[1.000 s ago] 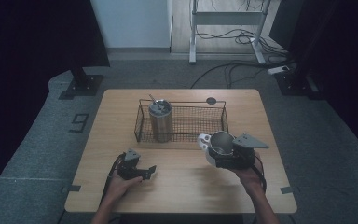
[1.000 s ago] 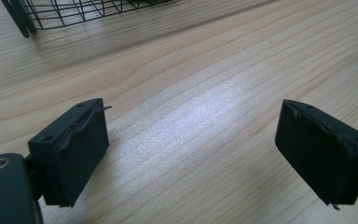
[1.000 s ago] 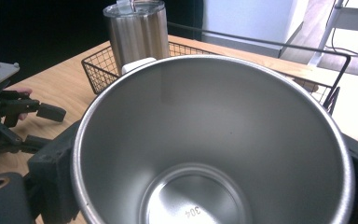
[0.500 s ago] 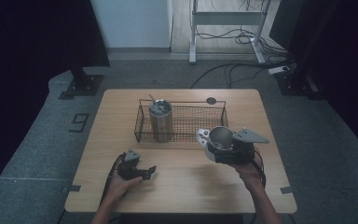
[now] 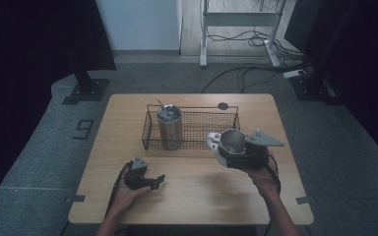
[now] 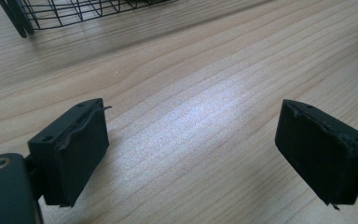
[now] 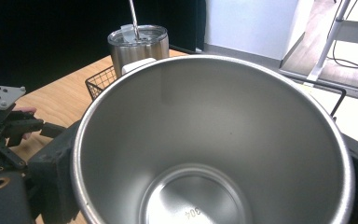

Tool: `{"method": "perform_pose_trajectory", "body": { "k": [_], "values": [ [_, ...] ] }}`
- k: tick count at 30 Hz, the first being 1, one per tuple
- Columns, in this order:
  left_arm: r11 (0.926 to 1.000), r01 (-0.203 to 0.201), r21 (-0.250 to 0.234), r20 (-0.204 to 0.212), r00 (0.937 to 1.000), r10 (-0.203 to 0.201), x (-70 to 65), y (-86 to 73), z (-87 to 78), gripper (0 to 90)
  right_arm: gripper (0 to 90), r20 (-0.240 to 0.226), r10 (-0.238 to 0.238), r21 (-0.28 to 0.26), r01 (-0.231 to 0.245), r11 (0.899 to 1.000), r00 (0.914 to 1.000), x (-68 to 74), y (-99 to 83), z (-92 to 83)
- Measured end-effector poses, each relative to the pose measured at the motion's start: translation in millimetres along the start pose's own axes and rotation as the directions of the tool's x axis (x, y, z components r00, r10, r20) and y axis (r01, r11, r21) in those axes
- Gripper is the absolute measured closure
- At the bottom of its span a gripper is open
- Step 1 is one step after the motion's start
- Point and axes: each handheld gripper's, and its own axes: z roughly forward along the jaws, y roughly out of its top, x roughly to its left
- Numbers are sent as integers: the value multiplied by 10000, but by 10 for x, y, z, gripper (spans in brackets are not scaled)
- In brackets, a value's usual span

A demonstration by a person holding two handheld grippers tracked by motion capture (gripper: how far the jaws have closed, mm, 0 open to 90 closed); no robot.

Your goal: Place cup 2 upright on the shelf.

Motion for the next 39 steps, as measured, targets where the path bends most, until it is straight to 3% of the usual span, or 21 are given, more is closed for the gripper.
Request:
{"method": "perform_pose_trajectory", "body": {
  "k": [39],
  "values": [
    [10000, -65, 74, 35, 10000, 65, -12, -6, 14, 97, 63, 180, 28, -93, -26, 10000, 9998, -100, 241, 78]
  ]
}}
